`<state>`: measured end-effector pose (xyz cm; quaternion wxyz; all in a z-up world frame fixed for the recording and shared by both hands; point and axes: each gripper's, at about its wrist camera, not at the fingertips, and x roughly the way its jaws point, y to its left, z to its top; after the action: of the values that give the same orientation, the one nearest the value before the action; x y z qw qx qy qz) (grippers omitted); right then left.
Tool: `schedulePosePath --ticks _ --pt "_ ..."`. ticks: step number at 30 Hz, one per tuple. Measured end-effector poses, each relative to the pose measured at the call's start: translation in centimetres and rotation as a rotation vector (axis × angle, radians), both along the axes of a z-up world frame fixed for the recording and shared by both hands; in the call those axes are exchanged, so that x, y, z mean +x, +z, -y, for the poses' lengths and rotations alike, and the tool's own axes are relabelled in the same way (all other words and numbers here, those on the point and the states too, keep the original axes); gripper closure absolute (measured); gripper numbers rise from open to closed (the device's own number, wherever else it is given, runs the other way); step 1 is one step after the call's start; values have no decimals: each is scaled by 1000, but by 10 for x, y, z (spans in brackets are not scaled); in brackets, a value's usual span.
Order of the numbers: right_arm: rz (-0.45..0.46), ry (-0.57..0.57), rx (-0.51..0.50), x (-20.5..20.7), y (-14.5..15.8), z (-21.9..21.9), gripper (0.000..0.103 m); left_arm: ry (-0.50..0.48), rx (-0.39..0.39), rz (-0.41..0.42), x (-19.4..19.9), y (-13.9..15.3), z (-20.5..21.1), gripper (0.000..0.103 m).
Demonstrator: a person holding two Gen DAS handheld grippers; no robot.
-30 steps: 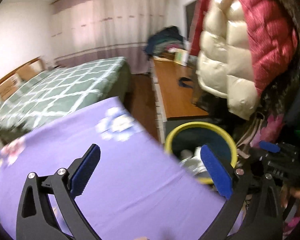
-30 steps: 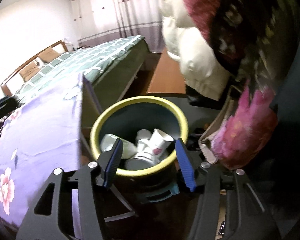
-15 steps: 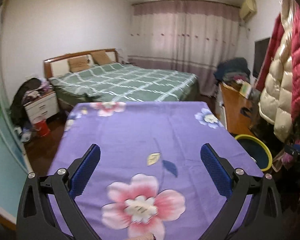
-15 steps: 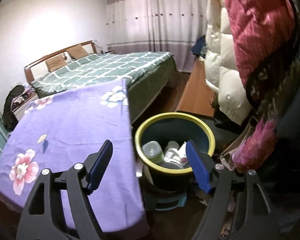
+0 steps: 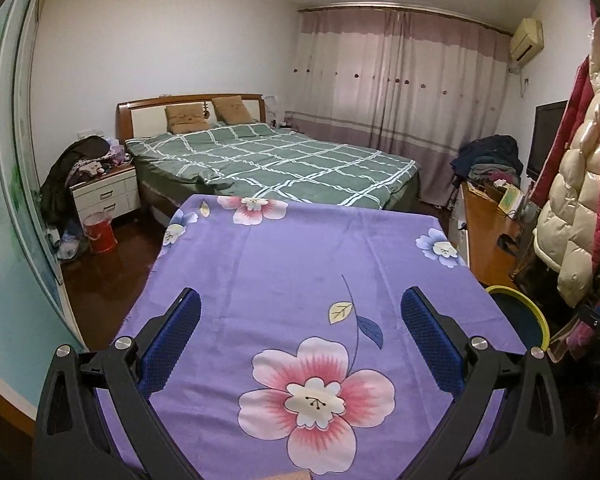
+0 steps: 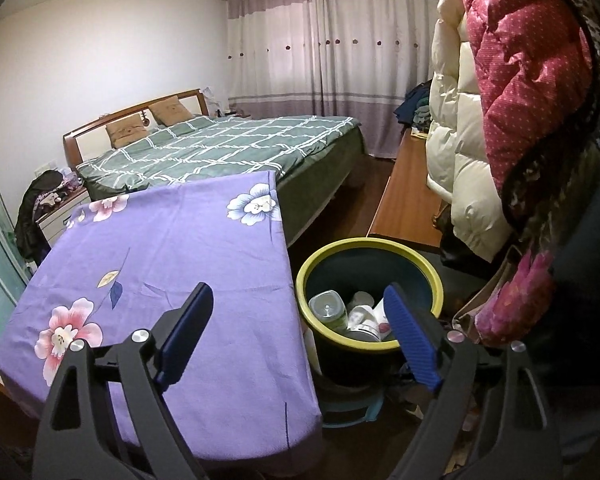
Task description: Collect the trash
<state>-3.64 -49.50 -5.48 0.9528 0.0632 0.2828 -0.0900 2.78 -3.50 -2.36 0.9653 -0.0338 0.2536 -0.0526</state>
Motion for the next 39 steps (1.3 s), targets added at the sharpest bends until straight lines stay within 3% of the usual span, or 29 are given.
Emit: schedulePosePath --ticks 39 --pt "-11 8 12 9 -5 -2 19 -32 26 -27 4 -8 9 4"
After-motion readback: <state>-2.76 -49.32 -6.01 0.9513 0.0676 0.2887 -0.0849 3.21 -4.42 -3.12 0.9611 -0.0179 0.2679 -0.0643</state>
